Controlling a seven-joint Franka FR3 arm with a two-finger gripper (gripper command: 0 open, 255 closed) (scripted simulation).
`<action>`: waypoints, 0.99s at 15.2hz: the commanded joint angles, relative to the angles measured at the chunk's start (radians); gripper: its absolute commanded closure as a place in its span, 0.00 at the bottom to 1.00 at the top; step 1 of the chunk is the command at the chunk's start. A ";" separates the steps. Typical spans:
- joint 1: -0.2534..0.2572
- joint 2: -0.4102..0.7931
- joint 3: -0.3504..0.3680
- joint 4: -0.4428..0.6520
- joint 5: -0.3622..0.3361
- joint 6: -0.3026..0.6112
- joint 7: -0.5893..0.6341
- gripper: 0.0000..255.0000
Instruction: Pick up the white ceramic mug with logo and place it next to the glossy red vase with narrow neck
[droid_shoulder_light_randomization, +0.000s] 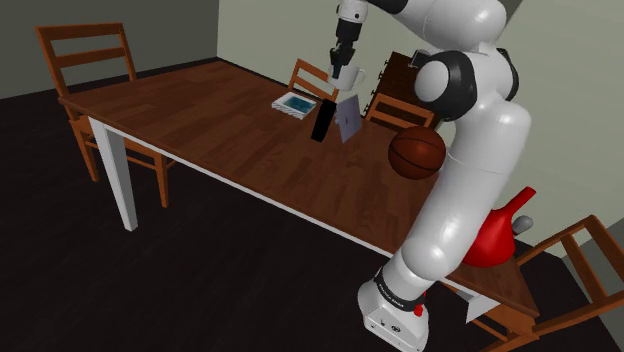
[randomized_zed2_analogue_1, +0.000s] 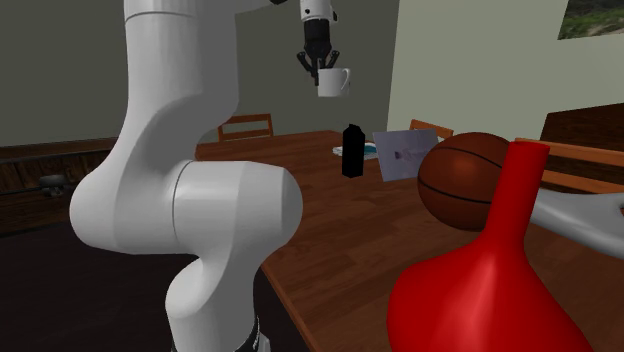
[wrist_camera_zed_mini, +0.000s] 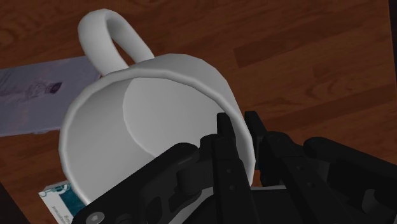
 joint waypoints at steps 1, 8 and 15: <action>-0.007 0.022 -0.002 0.060 0.007 -0.039 -0.006 1.00; -0.037 0.106 -0.006 0.283 0.035 -0.181 -0.024 1.00; -0.055 0.033 -0.024 0.235 0.015 -0.200 -0.072 1.00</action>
